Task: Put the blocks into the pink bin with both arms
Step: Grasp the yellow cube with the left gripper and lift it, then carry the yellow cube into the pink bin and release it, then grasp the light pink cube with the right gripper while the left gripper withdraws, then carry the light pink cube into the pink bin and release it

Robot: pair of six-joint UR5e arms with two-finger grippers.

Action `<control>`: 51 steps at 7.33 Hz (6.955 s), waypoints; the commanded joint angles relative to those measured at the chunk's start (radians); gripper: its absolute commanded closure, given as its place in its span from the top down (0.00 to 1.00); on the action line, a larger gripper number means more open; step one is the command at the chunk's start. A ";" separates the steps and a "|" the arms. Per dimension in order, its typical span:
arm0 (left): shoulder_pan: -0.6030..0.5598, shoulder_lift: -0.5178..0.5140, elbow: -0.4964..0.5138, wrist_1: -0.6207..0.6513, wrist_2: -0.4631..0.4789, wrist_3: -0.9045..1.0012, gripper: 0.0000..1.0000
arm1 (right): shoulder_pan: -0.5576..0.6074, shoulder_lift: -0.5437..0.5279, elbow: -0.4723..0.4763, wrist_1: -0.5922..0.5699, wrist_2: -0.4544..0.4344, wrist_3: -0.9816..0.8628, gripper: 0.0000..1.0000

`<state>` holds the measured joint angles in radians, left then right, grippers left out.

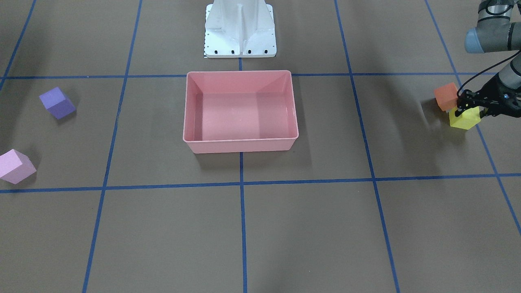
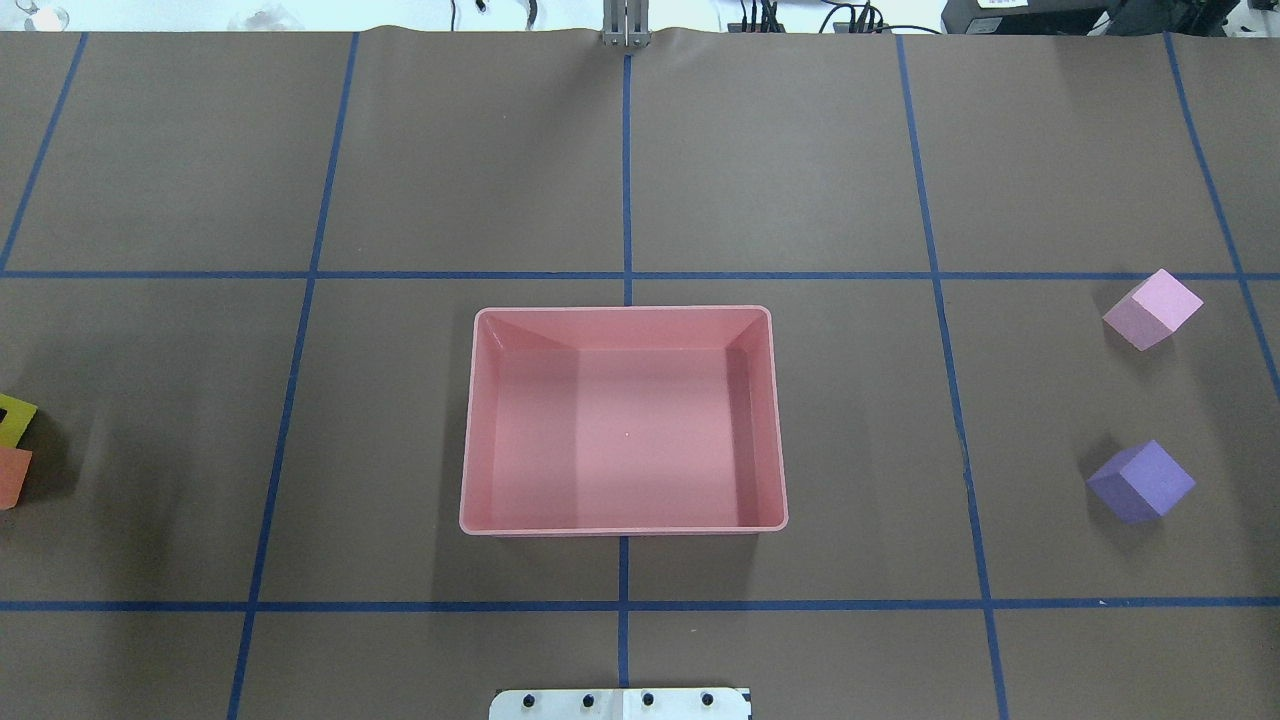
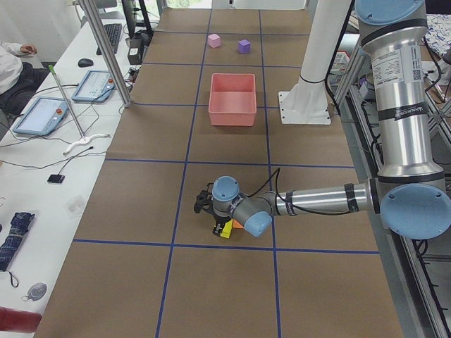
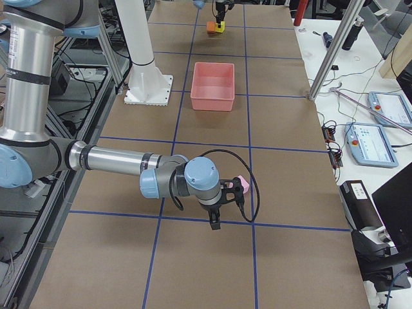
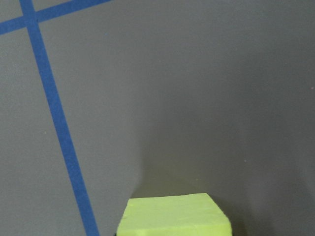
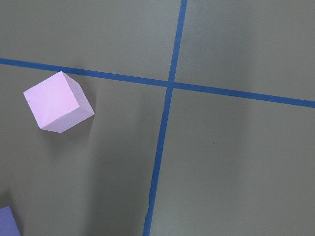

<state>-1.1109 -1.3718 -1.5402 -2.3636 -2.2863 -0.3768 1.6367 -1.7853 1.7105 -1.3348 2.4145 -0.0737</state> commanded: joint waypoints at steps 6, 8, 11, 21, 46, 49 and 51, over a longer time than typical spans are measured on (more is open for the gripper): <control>0.023 -0.271 -0.460 0.524 -0.101 -0.369 0.00 | 0.000 0.001 0.001 -0.001 0.005 0.017 1.00; 0.231 -0.413 -0.483 0.526 0.017 -0.636 0.00 | -0.029 0.004 0.018 0.046 0.005 0.197 1.00; 0.526 -0.683 -0.482 0.678 0.230 -0.923 0.00 | -0.104 0.017 0.020 0.117 -0.034 0.334 1.00; 0.737 -0.926 -0.319 0.822 0.478 -0.967 1.00 | -0.451 0.222 -0.184 0.387 -0.172 0.287 1.00; -0.167 -0.109 -0.252 0.548 0.021 0.527 1.00 | -1.205 0.897 0.232 -0.425 -0.689 1.650 0.69; -0.204 -0.092 -0.126 0.412 -0.039 0.553 1.00 | -1.270 1.070 0.098 -0.484 -0.768 1.769 0.99; -0.202 -0.089 -0.135 0.411 -0.039 0.479 1.00 | -1.266 1.061 0.113 -0.486 -0.762 1.757 0.99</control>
<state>-1.3124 -1.4624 -1.6714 -1.9475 -2.3239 0.1575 0.3708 -0.7249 1.8187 -1.8174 1.6504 1.6857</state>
